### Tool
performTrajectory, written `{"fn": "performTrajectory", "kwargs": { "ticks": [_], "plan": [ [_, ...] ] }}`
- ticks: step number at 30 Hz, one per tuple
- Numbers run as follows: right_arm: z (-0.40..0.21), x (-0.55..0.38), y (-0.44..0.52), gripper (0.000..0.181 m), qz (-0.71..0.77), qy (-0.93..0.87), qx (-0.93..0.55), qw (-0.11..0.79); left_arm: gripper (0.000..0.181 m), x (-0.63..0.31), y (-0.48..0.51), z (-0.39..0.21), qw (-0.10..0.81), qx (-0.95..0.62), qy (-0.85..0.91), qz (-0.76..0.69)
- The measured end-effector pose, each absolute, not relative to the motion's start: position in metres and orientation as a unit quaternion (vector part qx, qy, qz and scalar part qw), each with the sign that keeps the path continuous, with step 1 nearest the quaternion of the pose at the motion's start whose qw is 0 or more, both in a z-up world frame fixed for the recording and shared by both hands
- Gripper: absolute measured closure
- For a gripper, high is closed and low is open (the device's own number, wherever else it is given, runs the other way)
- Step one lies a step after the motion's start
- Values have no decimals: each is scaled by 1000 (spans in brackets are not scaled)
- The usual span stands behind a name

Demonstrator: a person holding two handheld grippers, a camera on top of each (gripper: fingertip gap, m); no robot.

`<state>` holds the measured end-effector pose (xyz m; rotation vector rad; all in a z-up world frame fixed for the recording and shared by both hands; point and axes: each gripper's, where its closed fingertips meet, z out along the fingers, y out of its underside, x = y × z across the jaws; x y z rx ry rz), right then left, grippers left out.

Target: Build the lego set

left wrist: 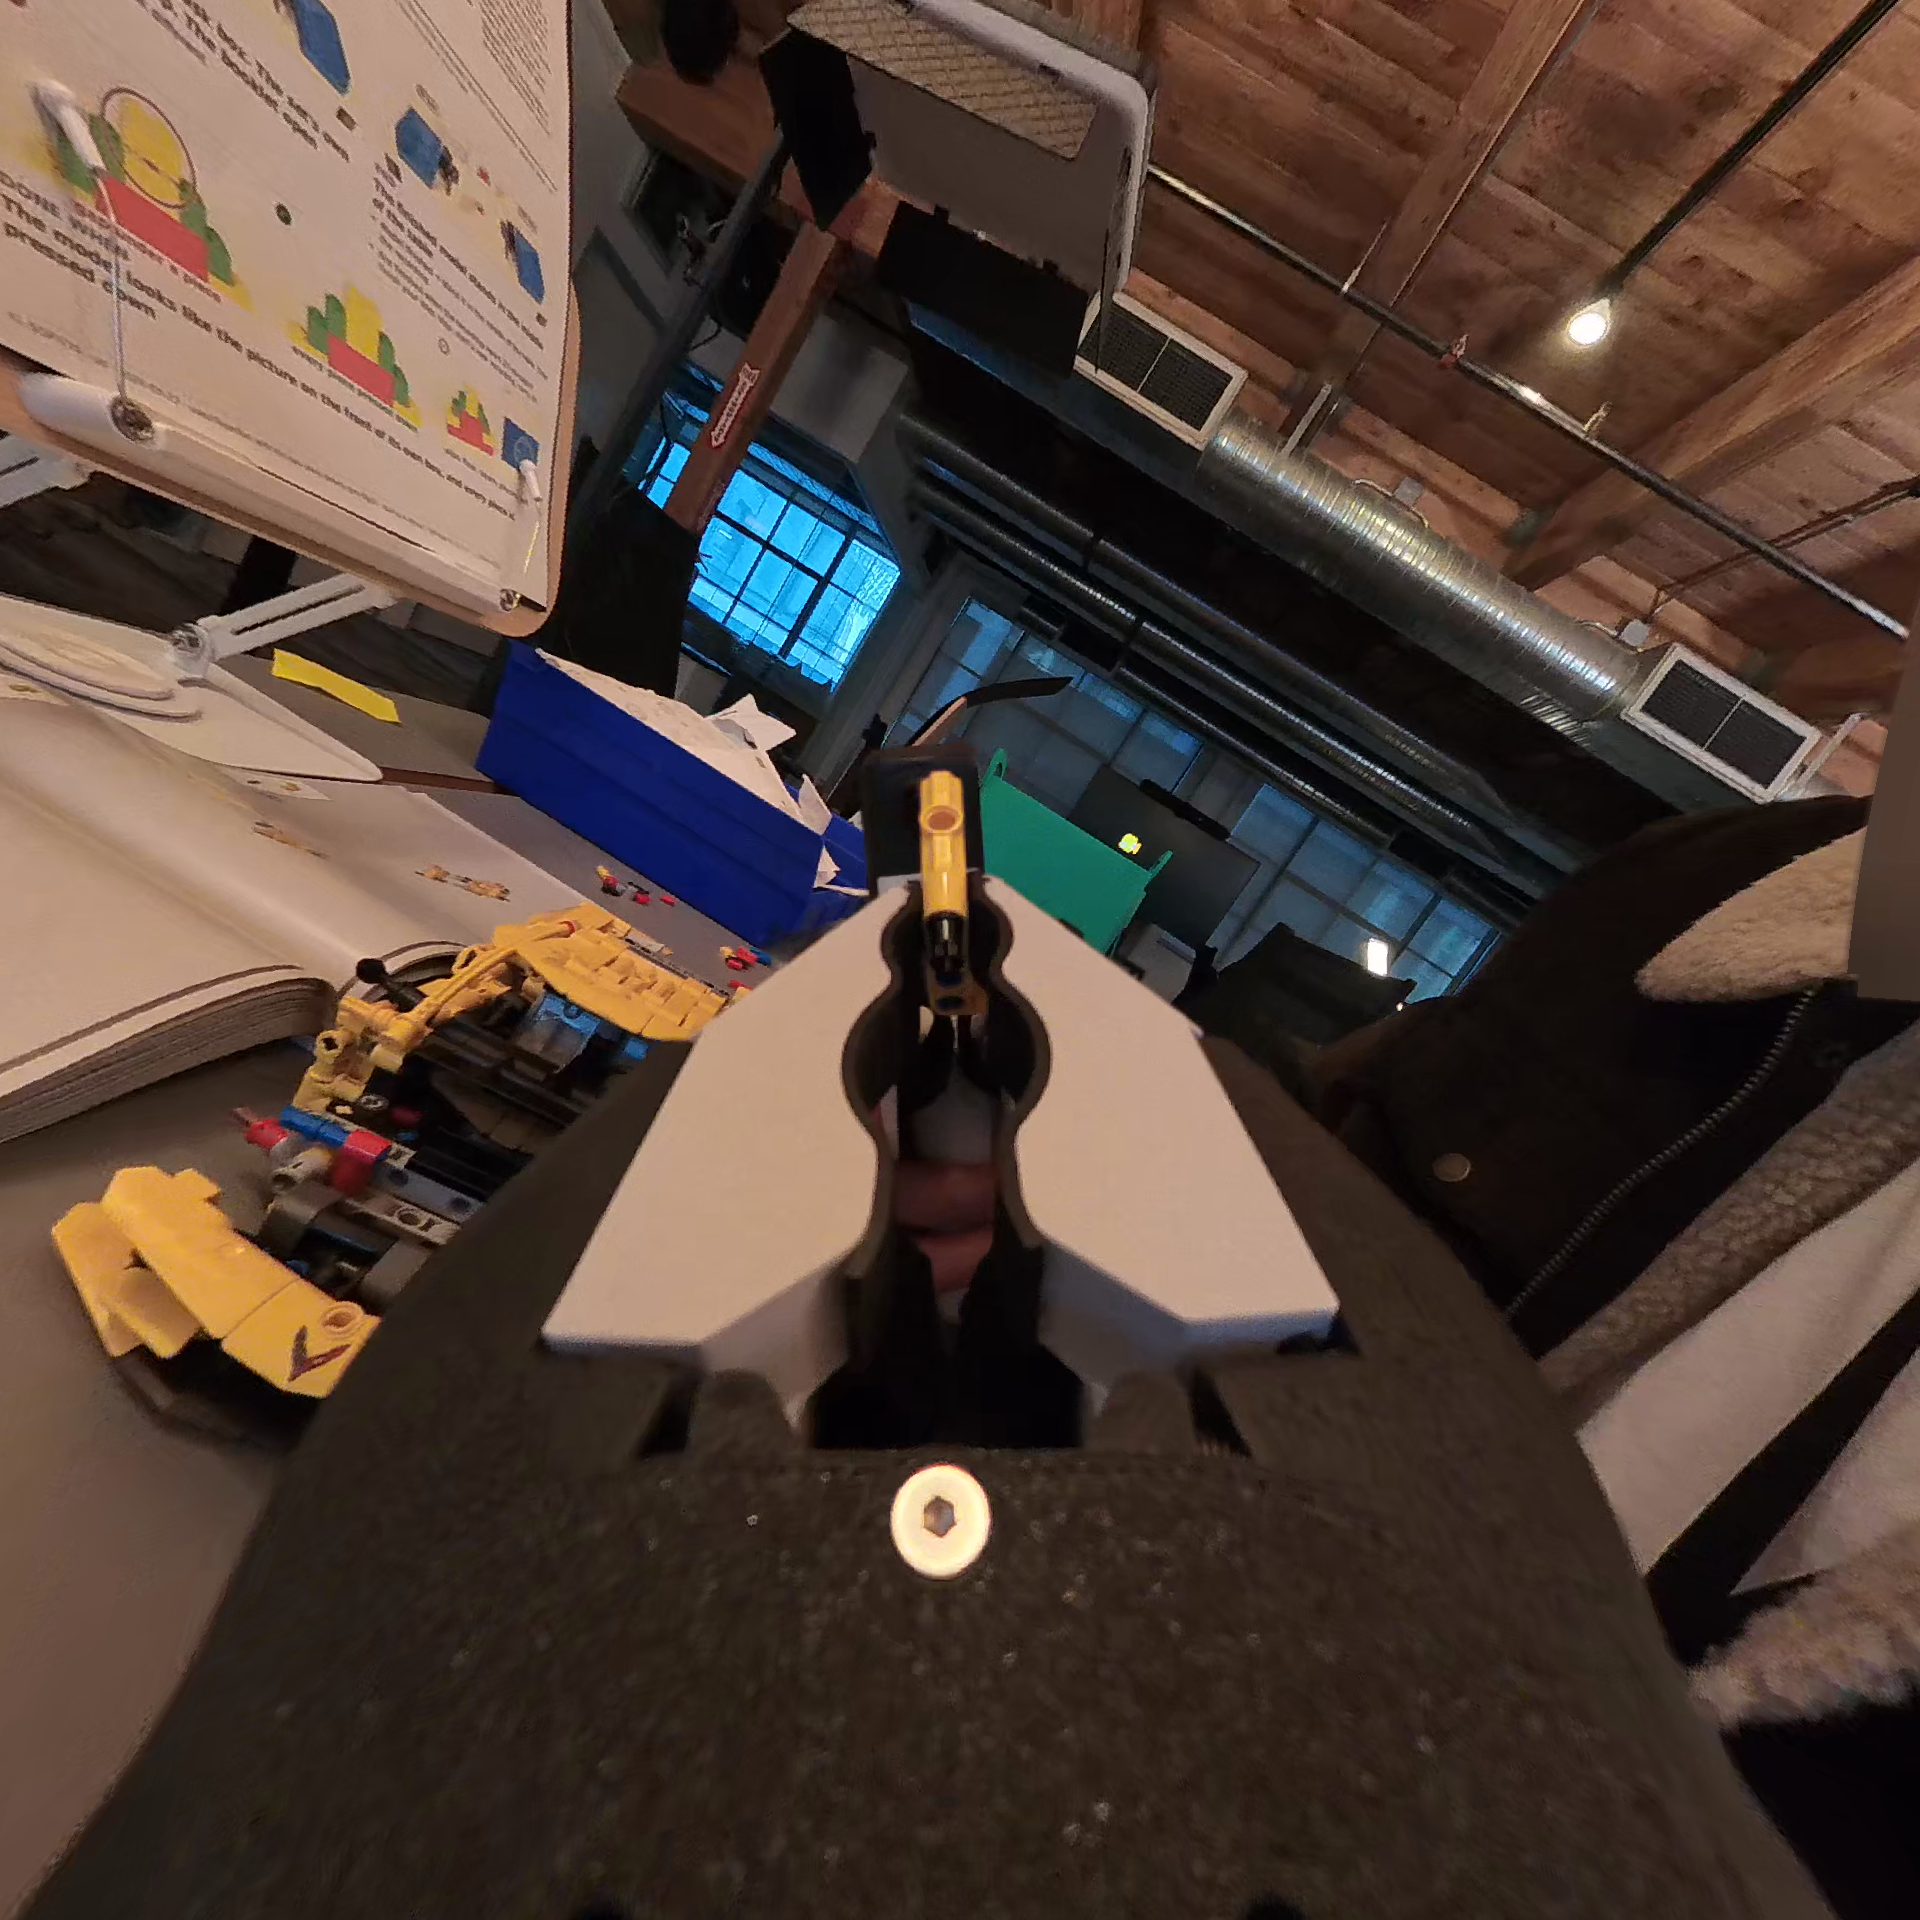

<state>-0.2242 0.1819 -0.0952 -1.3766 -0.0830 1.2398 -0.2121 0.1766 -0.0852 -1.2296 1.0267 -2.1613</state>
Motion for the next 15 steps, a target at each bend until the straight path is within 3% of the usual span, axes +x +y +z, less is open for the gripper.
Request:
{"fn": "performTrajectory", "kwargs": {
  "ticks": [2,4,6,9,15],
  "plan": [
    [-99,-226,182,175,529,-50,-606,592,174,-215,177,-87,225,-450,385,-774],
    [-102,-219,180,163,503,-81,-639,576,174,-223,185,-86,216,-455,396,-768],
    [-123,-211,169,166,422,-165,-710,538,174,-230,191,-103,211,-480,448,-725],
    [-192,-197,145,152,210,-349,-814,415,174,-234,204,-152,232,-542,537,-604],
    [-235,-196,143,156,47,-455,-806,377,174,-231,197,-162,190,-549,547,-603]
  ]
}}
